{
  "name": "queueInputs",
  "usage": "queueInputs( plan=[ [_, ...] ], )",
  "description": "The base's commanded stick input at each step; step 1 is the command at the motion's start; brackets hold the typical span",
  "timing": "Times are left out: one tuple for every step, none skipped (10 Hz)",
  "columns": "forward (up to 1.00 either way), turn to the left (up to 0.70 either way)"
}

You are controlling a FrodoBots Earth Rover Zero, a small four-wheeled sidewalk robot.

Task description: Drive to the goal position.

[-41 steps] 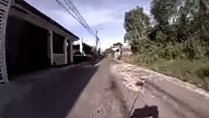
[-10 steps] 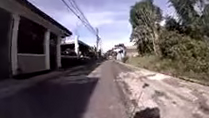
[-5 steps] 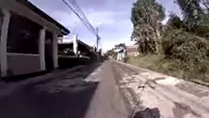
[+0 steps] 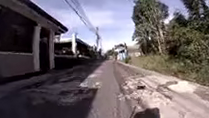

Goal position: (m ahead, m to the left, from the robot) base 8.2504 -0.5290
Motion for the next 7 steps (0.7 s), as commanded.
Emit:
queueInputs(
  plan=[
    [1.00, 0.00],
    [1.00, 0.00],
    [1.00, 0.00],
    [1.00, 0.00],
    [1.00, 0.00],
    [1.00, 0.00],
    [1.00, 0.00]
  ],
)
